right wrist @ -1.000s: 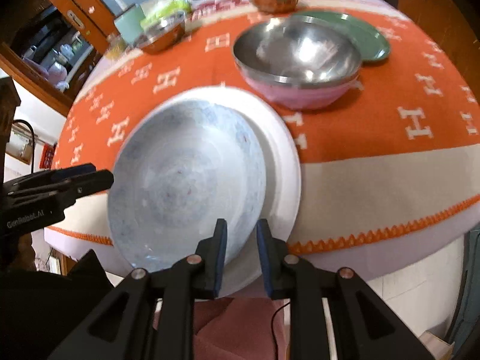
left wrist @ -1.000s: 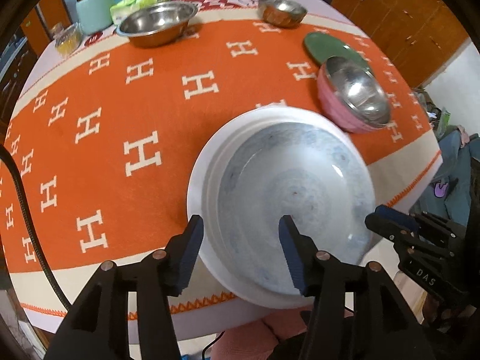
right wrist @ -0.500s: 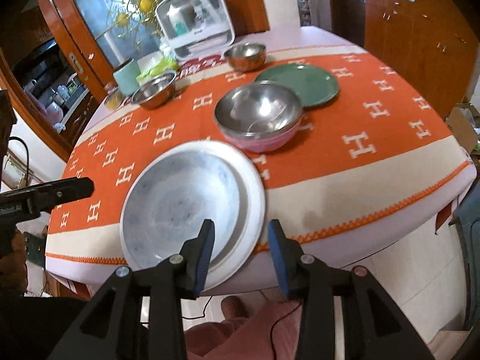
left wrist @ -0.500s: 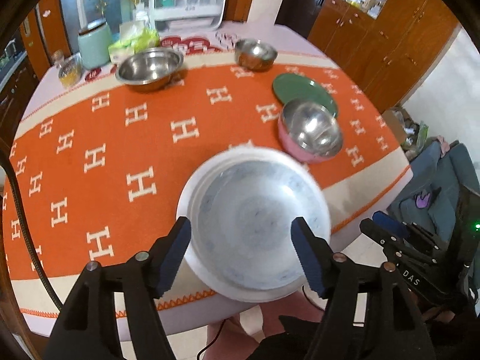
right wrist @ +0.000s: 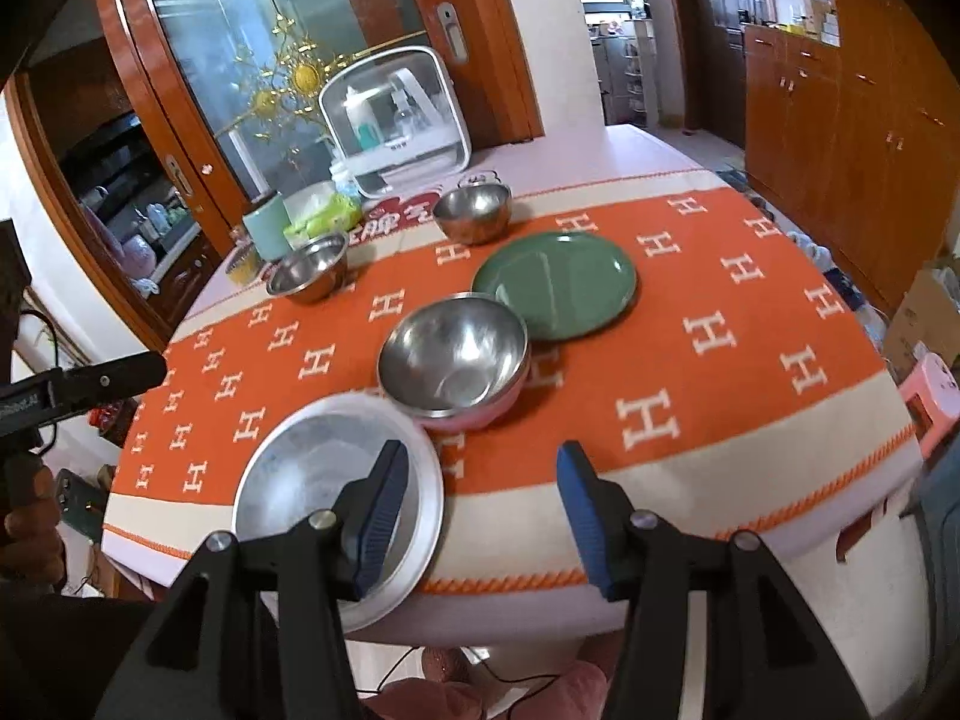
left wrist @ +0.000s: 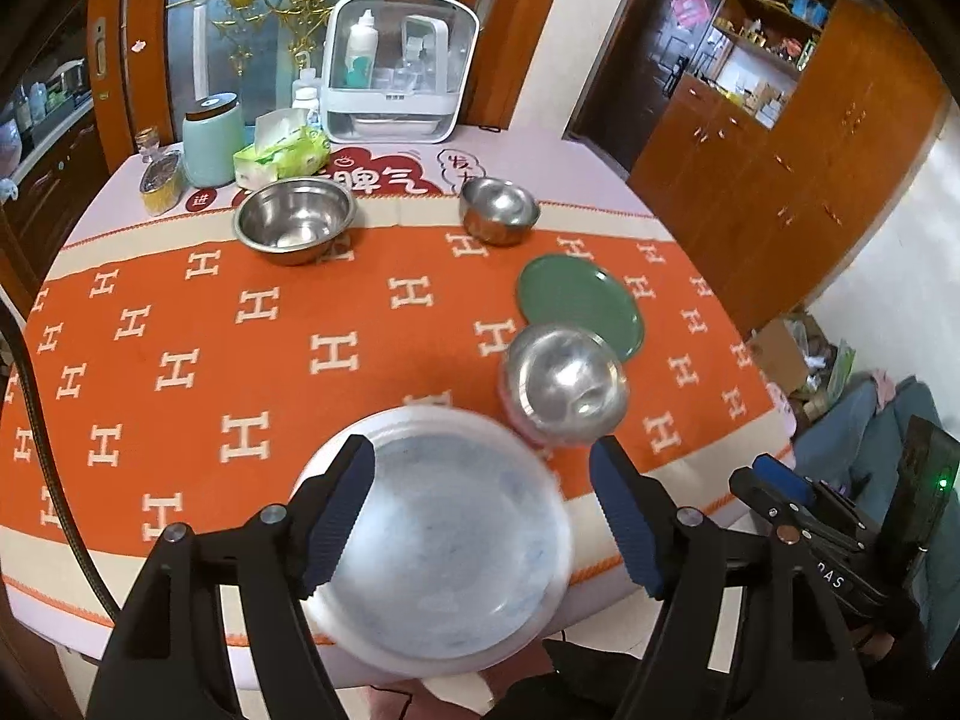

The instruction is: Organize plates and bowls

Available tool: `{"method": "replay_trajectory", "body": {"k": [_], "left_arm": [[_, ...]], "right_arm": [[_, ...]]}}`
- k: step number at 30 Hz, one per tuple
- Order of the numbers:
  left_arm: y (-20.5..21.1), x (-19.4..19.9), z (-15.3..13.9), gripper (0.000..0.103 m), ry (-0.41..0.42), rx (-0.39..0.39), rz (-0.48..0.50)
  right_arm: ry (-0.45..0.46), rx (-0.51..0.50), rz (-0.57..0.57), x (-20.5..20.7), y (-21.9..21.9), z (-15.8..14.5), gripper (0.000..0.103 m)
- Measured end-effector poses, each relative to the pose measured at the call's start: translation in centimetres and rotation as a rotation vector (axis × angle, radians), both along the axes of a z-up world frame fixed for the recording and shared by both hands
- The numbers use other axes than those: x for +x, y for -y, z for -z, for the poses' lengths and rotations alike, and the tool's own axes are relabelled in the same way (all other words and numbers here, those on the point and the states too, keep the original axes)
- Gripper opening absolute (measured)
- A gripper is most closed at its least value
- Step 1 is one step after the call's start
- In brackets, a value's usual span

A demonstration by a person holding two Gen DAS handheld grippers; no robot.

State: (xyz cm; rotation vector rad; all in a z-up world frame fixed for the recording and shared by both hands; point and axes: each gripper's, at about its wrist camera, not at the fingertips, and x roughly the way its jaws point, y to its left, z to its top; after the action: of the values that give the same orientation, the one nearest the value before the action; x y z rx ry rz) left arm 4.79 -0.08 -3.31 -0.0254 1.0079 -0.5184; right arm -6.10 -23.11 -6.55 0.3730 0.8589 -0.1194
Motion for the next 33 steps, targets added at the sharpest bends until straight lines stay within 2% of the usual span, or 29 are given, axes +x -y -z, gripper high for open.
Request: {"method": "replay_trajectory", "body": {"k": [10, 17, 22, 33], "left_arm": [[6.1, 0.8, -0.8, 0.077, 0.045, 0.002, -0.047], [10.1, 1.5, -1.0, 0.077, 0.041, -0.013, -0.106], [12.8, 2.3, -1.1, 0.077, 0.058, 0.025, -0.125], [17.1, 6.7, 0.2, 0.077, 0.020, 0.102, -0.161]], "right_arm": [[0.064, 0.018, -0.083, 2.5, 6.9, -0.9, 0.052], [0.053, 0.015, -0.155, 4.1, 11.3, -0.6, 0.052], [0.041, 0.018, -0.187, 5.3, 13.9, -0.2, 0.052], [0.049, 0.081, -0.188, 8.5, 18.2, 1.3, 0.052]]}}
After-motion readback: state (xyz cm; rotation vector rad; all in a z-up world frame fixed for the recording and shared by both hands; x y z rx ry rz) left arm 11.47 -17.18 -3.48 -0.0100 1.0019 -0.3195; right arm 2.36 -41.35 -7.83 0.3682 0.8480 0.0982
